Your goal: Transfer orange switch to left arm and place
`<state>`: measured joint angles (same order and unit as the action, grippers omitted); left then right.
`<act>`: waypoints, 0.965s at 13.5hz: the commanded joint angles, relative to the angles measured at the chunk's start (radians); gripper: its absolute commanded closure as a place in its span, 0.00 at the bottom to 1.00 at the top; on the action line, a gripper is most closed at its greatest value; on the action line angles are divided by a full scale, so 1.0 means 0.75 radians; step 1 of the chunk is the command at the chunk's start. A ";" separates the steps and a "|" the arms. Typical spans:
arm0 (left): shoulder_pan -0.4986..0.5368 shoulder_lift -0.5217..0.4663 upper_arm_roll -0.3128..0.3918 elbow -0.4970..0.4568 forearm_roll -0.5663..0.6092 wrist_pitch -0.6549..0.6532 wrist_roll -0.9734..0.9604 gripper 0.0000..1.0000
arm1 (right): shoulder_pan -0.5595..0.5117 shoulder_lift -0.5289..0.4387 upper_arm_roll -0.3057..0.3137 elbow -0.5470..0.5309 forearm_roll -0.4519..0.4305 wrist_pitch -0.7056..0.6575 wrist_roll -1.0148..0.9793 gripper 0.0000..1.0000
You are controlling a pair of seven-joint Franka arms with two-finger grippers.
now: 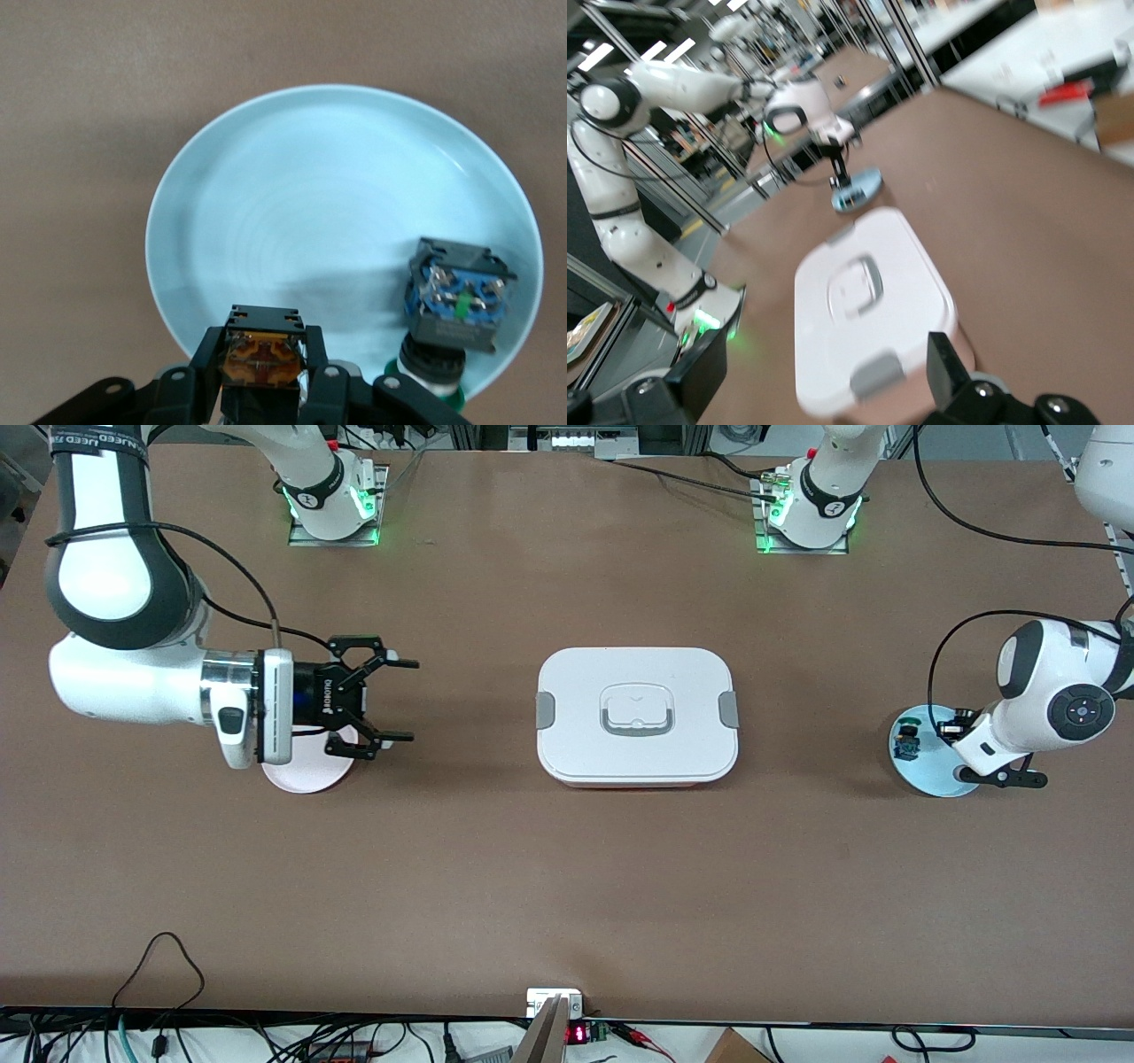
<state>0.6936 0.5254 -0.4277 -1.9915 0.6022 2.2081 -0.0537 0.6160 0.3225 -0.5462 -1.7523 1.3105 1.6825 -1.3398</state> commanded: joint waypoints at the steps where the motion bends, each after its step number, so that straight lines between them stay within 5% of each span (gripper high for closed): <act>1: 0.004 0.076 -0.013 0.105 0.038 -0.001 -0.049 1.00 | 0.005 -0.025 -0.045 0.003 -0.210 -0.014 0.207 0.00; 6: 0.008 0.150 -0.011 0.152 0.038 0.099 -0.086 0.95 | 0.025 -0.027 -0.045 0.044 -0.711 0.058 0.736 0.00; 7: 0.008 0.150 -0.011 0.152 0.038 0.099 -0.084 0.80 | 0.032 -0.027 -0.045 0.044 -0.830 0.056 0.832 0.00; 8: 0.008 0.150 -0.013 0.152 0.038 0.101 -0.076 0.51 | 0.034 -0.029 -0.043 0.048 -0.981 0.056 0.965 0.00; 9: 0.012 0.150 -0.015 0.152 0.038 0.101 -0.066 0.01 | 0.034 -0.029 -0.041 0.066 -1.092 0.056 1.078 0.00; 13: 0.028 0.126 -0.017 0.170 0.025 0.085 -0.041 0.00 | 0.030 -0.045 -0.035 0.088 -1.313 -0.075 1.587 0.00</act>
<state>0.6960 0.6247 -0.4291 -1.8868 0.6030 2.2804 -0.0954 0.6345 0.3105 -0.5776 -1.6955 0.3808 1.6842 -0.3150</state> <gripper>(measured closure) 0.132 0.000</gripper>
